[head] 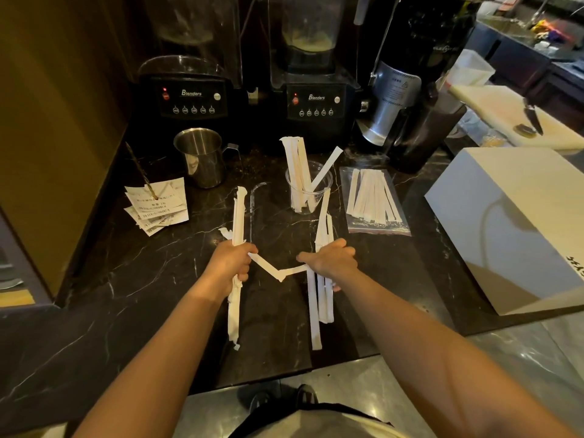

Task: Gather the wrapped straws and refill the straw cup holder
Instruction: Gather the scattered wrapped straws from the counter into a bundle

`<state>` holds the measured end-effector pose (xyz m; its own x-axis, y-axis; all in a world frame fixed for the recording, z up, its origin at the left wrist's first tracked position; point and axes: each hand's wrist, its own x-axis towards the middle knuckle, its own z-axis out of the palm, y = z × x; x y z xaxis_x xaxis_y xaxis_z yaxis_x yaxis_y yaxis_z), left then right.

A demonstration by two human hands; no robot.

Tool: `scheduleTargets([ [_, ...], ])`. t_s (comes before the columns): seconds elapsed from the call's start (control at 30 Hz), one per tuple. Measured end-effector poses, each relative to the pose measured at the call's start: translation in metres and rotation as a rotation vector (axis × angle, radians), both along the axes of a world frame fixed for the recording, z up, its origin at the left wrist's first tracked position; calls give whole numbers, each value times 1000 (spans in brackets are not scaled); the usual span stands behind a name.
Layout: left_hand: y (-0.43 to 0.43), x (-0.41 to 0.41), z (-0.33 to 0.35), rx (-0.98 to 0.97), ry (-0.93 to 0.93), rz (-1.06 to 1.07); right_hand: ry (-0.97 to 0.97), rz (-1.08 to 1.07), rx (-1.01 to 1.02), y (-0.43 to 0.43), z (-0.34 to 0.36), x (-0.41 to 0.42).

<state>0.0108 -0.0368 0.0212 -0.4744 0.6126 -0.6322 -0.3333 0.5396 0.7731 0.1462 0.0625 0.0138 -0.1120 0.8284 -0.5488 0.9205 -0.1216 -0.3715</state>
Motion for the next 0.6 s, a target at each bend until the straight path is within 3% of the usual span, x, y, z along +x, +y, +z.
scheduleTargets([
  [0.6,-28,-23,2,11,13,104,-85,224,118,-34,-1,-65],
])
